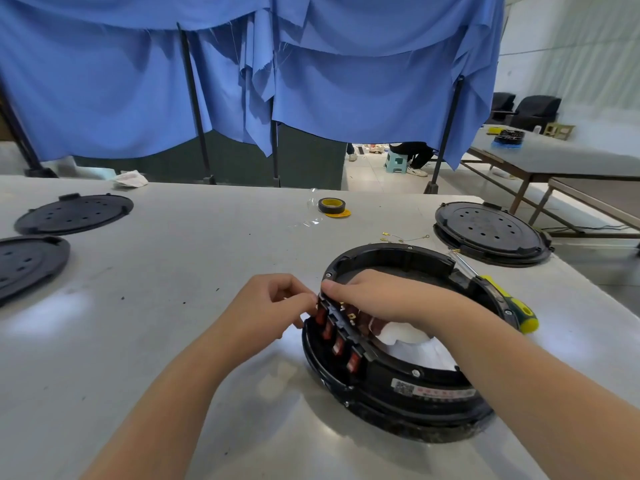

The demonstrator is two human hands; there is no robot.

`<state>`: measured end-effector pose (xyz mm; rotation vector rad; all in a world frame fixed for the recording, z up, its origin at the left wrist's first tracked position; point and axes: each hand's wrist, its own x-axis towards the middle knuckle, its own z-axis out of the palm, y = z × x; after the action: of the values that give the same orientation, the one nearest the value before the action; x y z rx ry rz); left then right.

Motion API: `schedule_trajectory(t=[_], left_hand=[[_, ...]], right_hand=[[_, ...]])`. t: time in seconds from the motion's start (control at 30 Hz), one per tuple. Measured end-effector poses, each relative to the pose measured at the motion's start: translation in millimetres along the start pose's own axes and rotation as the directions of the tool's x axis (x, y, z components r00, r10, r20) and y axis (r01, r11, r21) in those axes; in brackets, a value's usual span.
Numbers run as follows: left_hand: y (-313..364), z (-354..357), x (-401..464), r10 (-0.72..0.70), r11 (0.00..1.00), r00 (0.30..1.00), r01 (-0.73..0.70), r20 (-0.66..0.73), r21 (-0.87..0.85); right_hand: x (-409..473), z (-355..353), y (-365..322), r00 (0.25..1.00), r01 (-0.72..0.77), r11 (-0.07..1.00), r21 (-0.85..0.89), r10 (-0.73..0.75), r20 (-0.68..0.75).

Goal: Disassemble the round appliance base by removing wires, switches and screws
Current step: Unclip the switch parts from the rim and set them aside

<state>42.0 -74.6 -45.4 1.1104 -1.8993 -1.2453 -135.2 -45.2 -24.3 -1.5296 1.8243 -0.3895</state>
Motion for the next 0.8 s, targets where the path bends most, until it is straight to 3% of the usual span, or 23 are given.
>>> schedule_trajectory(t=[0.2,0.8], left_hand=[[4.1,-8.6,-6.7,0.021,0.997,0.996,-0.027,0.084,0.071],[0.4,1.2,-5.5,0.138,0.968,0.990,-0.128,-0.032,0.215]], right_hand=[[-1.8,-1.3,-1.4,0.999,0.036,0.999,0.012,-0.036,0.032],[-5.8,3.1,-4.5,0.998,0.070,0.997,-0.043,-0.069,0.013]])
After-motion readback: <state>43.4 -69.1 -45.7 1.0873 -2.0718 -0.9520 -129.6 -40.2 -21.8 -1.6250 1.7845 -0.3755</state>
